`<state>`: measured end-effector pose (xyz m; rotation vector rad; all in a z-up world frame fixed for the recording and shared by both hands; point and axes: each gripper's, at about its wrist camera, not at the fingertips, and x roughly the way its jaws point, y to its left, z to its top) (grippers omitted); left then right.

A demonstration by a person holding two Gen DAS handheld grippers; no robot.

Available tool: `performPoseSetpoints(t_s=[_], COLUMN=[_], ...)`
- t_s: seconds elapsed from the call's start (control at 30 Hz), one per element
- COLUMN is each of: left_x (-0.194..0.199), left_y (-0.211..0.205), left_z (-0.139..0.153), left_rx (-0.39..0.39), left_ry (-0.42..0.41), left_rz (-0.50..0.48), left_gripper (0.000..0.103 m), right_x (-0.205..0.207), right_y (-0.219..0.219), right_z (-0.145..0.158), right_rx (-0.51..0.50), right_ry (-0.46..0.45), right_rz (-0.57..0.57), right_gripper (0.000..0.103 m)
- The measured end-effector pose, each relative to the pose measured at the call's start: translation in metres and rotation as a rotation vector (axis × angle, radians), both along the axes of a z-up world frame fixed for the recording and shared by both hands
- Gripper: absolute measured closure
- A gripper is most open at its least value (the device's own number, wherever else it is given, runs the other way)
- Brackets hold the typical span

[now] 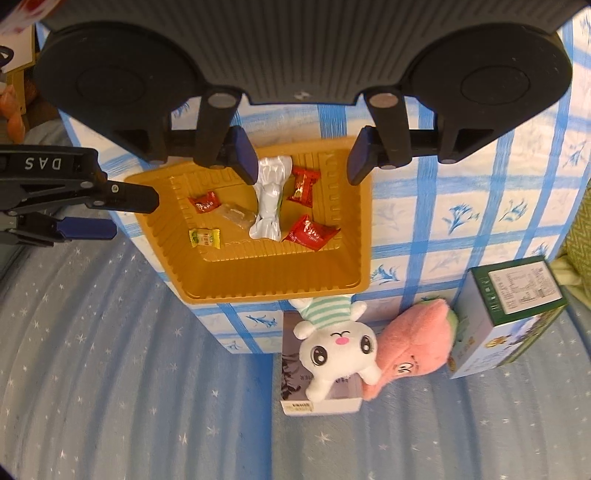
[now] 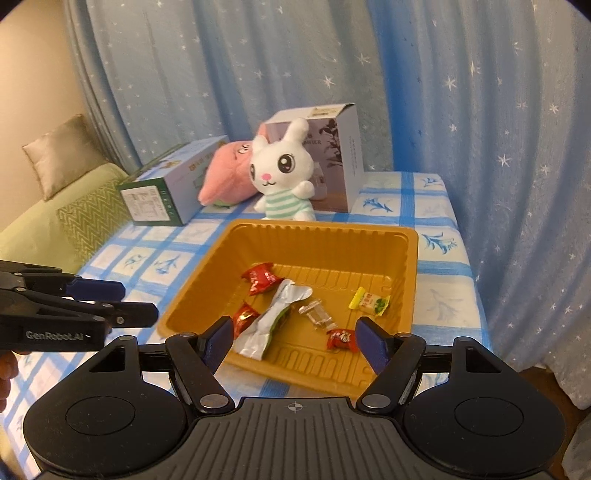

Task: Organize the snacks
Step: 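Move both tools back from the tray toward the remaining snacks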

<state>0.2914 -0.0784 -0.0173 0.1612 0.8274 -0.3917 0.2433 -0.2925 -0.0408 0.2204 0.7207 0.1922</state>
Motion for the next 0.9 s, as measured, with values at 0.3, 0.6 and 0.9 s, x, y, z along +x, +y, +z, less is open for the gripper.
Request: performPoseSetpoints(t_s=[0.3, 0.6, 0.9], left_x=[-0.056, -0.108, -0.15], left_y=[0.032, 0.07, 0.098], left_z=[0.016, 0.012, -0.007], left_rx=[-0.024, -0.028, -0.033], left_ry=[-0.013, 0.012, 0.063], left_rz=[0.09, 0.186, 0.279], left_gripper=[0.05, 0.049, 0.049], right_x=[-0.04, -0.072, -0.092], right_y=[0.011, 0.03, 0.059], right_z=[0.008, 0.009, -0.005], right_rx=[-0.002, 0.005, 0.005], right_ry=[-0.013, -0.01, 0.046], right_rz=[0.064, 0.148, 0.265], right_gripper=[0.03, 0.03, 0.03])
